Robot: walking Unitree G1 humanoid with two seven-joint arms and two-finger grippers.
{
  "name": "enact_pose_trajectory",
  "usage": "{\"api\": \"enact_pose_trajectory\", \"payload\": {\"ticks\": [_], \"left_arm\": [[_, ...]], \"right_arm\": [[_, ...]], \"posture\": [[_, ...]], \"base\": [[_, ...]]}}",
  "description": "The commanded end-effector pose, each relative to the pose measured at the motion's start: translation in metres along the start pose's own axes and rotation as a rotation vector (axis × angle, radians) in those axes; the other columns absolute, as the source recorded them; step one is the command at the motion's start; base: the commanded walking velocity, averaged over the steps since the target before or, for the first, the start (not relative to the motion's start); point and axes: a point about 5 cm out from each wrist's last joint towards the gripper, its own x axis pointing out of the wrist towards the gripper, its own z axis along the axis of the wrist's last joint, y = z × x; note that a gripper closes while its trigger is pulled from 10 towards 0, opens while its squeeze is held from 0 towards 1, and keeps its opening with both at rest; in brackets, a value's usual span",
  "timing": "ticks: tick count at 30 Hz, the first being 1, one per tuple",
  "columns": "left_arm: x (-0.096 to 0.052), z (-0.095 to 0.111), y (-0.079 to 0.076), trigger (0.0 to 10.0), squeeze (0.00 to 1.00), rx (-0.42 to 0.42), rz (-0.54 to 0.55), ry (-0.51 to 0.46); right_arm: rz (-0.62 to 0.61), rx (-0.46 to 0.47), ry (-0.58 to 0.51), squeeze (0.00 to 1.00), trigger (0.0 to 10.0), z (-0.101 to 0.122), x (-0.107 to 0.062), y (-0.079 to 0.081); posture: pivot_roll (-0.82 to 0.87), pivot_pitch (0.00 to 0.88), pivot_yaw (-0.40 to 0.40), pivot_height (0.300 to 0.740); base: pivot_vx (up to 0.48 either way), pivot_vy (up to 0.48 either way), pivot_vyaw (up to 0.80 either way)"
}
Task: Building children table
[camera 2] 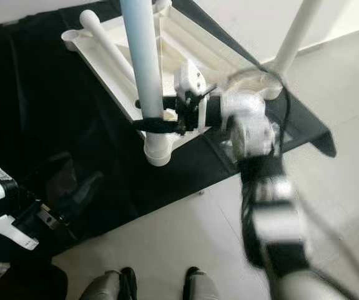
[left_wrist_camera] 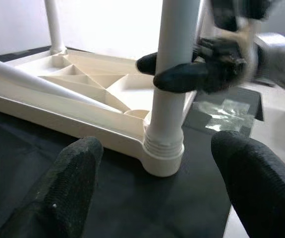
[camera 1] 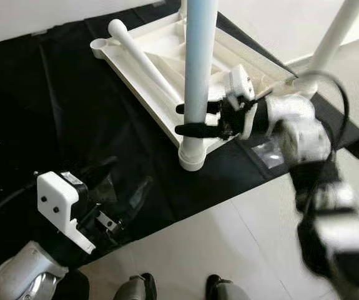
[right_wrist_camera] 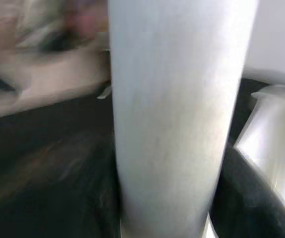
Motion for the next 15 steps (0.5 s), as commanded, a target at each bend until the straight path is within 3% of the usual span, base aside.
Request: {"api": "enact_pose_trajectory", "payload": {"ticks": [1, 2, 3, 4, 5, 10, 15], "left_arm": [[-0.002, 0.002, -0.002, 10.0, 0.0, 0.006, -0.001, -0.006], [-0.003, 0.003, -0.001, 10.0, 0.0, 0.007, 0.0, -0.005], [-0.003, 0.003, -0.001, 10.0, 0.0, 0.007, 0.0, -0.005], [-0.003, 0.003, -0.001, 10.0, 0.0, 0.007, 0.0, -0.004], [-0.002, 0.002, -0.001, 10.0, 0.0, 0.004, -0.004, -0.001], [0.001, -0.004, -0.003, 10.0, 0.0, -0.012, -0.026, 0.008], [0.001, -0.005, -0.001, 10.0, 0.0, -0.01, -0.022, 0.008]], "right_arm": [[-0.307, 0.065, 0.155, 0.0, 0.0, -0.029, 0.003, 0.014], [-0.483, 0.088, 0.188, 0.0, 0.0, -0.039, 0.0, 0.03], [-0.483, 0.088, 0.188, 0.0, 0.0, -0.039, 0.0, 0.03], [-0.618, 0.102, 0.204, 0.0, 0.0, -0.043, -0.005, 0.04], [-0.662, 0.133, 0.204, 0.0, 0.0, -0.045, -0.004, 0.048], [-0.658, 0.119, 0.149, 0.0, 0.0, -0.036, 0.018, 0.056], [-0.669, 0.138, 0.162, 0.0, 0.0, -0.032, 0.021, 0.061]], "posture": [[0.07, 0.288, -0.017, 0.74], [0.07, 0.288, -0.017, 0.74], [0.07, 0.288, -0.017, 0.74], [0.06, 0.291, -0.003, 0.74], [0.06, 0.285, -0.001, 0.74], [0.05, 0.26, 0.01, 0.74], [0.04, 0.253, 0.008, 0.74]], "base": [[0.0, 0.0, 0.0], [0.0, 0.0, 0.0], [0.0, 0.0, 0.0], [0.0, 0.0, 0.0], [0.0, 0.0, 0.0], [0.0, 0.0, 0.0], [0.0, 0.0, 0.0]]}}
